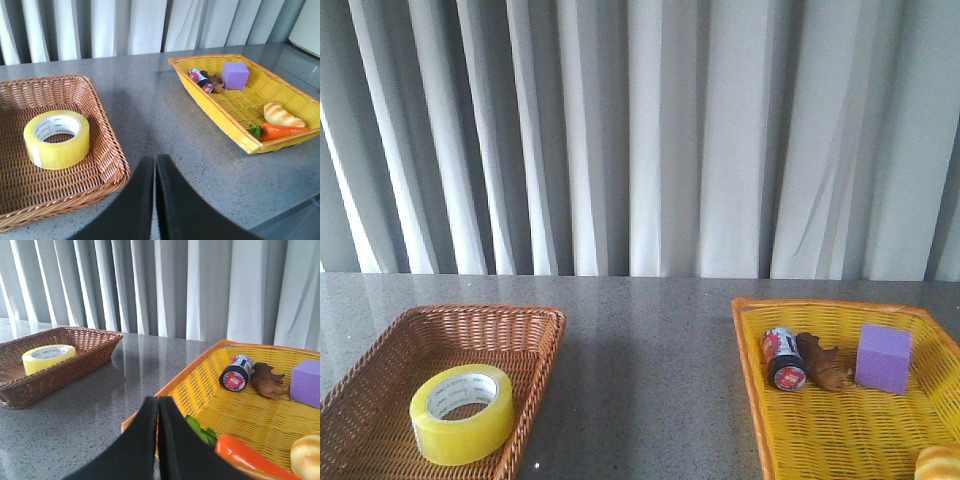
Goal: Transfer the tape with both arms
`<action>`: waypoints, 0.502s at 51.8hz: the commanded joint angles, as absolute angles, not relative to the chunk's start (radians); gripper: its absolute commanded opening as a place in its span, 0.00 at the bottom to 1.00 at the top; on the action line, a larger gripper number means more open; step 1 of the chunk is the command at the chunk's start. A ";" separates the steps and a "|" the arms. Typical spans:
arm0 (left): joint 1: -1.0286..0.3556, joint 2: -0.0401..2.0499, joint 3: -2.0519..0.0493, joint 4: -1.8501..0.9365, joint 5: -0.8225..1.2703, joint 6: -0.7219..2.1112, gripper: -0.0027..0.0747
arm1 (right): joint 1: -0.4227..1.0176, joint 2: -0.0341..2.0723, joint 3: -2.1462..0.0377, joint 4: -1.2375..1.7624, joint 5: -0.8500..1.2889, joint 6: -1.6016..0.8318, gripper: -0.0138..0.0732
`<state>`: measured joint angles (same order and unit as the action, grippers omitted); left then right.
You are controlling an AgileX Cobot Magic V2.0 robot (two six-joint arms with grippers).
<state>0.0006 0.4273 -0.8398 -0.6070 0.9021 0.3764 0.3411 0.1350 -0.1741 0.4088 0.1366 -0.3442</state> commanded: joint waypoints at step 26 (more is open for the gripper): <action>0.001 0.222 -0.538 -0.412 0.493 0.412 0.03 | 0.338 0.142 -0.202 0.411 0.070 -0.349 0.15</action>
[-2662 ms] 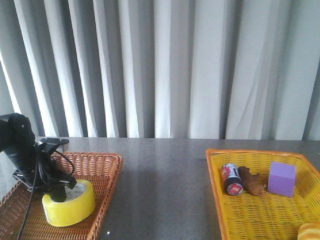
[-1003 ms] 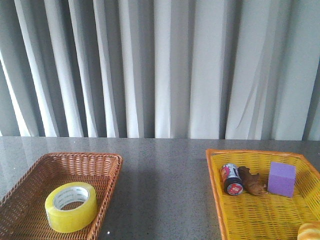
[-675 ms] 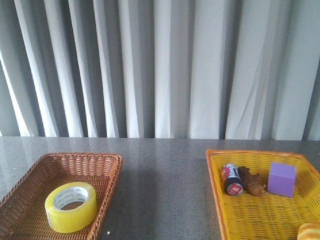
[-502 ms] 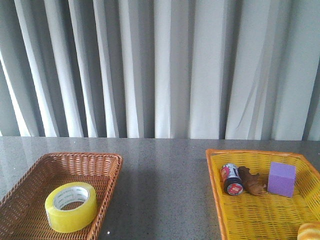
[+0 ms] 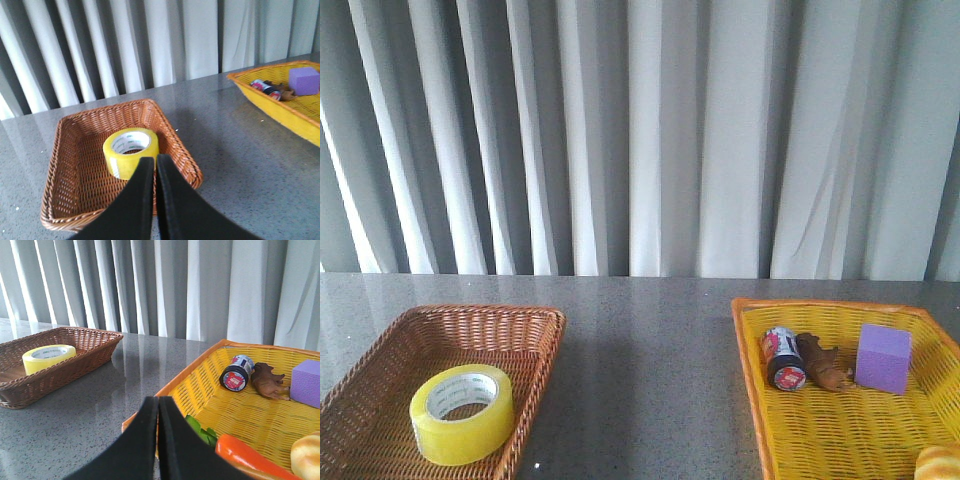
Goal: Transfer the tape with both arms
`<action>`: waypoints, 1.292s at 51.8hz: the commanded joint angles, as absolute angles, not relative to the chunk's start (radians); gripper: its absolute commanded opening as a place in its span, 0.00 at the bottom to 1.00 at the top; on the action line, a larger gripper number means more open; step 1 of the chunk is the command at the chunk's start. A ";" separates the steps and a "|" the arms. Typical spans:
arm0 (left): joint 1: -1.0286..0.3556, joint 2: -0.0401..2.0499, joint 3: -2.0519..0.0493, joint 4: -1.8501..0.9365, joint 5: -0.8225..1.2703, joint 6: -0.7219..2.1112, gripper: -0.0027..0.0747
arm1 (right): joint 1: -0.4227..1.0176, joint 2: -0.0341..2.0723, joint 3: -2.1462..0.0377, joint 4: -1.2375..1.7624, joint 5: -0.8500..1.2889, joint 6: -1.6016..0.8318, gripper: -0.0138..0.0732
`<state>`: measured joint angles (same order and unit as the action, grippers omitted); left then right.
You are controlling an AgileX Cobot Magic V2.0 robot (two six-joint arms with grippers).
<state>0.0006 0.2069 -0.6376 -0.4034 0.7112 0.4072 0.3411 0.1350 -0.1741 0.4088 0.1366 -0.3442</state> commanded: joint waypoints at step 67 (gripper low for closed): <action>0.001 -0.018 -0.002 0.029 0.024 -0.092 0.03 | 0.338 0.143 -0.202 0.411 0.069 -0.349 0.15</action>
